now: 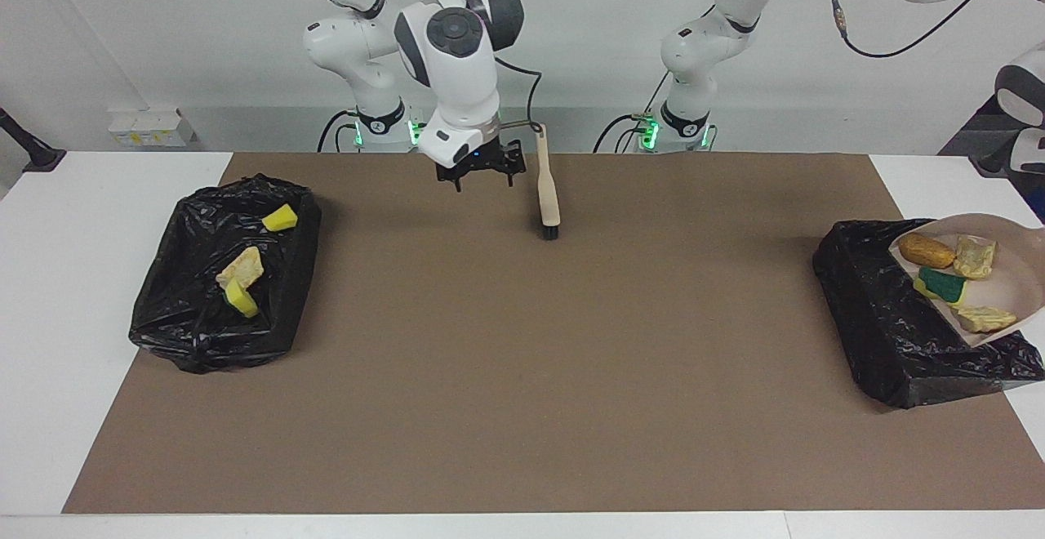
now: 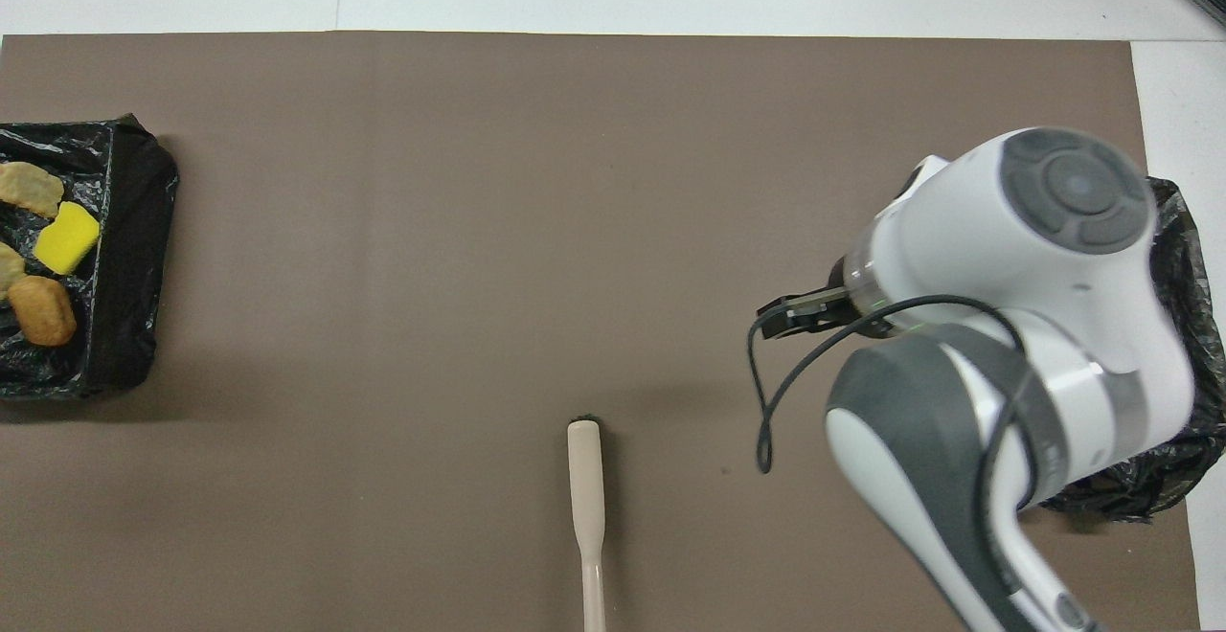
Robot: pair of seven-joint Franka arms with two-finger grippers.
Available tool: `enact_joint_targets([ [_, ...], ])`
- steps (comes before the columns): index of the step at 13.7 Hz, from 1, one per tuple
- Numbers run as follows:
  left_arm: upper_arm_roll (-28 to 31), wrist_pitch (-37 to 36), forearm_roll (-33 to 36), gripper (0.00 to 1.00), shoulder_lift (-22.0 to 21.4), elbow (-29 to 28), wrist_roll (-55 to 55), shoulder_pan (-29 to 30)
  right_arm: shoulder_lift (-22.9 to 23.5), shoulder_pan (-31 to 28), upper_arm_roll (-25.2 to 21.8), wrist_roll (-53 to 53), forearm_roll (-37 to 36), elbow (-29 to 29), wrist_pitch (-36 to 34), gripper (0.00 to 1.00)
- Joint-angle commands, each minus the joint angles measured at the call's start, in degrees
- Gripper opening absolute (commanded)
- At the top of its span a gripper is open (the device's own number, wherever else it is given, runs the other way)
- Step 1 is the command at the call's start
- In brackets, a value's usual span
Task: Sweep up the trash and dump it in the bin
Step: 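Tip the dustpan over the black bin with the left gripper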
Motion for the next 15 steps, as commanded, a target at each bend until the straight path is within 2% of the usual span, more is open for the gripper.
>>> enact_joint_targets([
  [1,0.38,0.21,4.54,0.00,-0.93,-0.22,-1.41,-0.37,0.93,-6.63,0.79,-7.21,-2.45,2.74,-0.33,1.00],
  [5,0.38,1.08,5.42,0.00,-1.98,1.01,-1.49,-0.11,0.49,-14.38,0.27,-9.16,-2.98,5.10,-0.40,1.00],
  [7,0.29,0.04,5.51,0.00,-2.78,1.10,-1.32,-0.46,-0.12,-14.04,-3.85,-9.43,-3.16,6.52,-1.20,1.00],
  [9,-0.50,-0.23,3.85,0.00,-4.79,1.54,-1.58,-0.55,-2.22,-14.39,-4.48,-9.43,-2.72,6.78,-3.47,1.00],
  [12,-3.12,-5.47,-12.10,0.00,-5.15,1.02,-2.72,-1.16,-4.43,-16.06,-4.75,-7.85,-1.84,6.70,-4.19,1.00],
  [14,-3.57,-11.89,-15.22,0.00,-5.94,0.32,-9.71,-4.92,-4.43,-15.71,-4.75,-5.83,-2.10,6.52,-4.10,1.00],
  [15,-3.66,-12.88,-17.15,0.00,-6.73,-1.60,-15.76,-7.03,-4.43,-15.36,-4.49,-5.65,-2.19,6.44,-4.01,1.00],
])
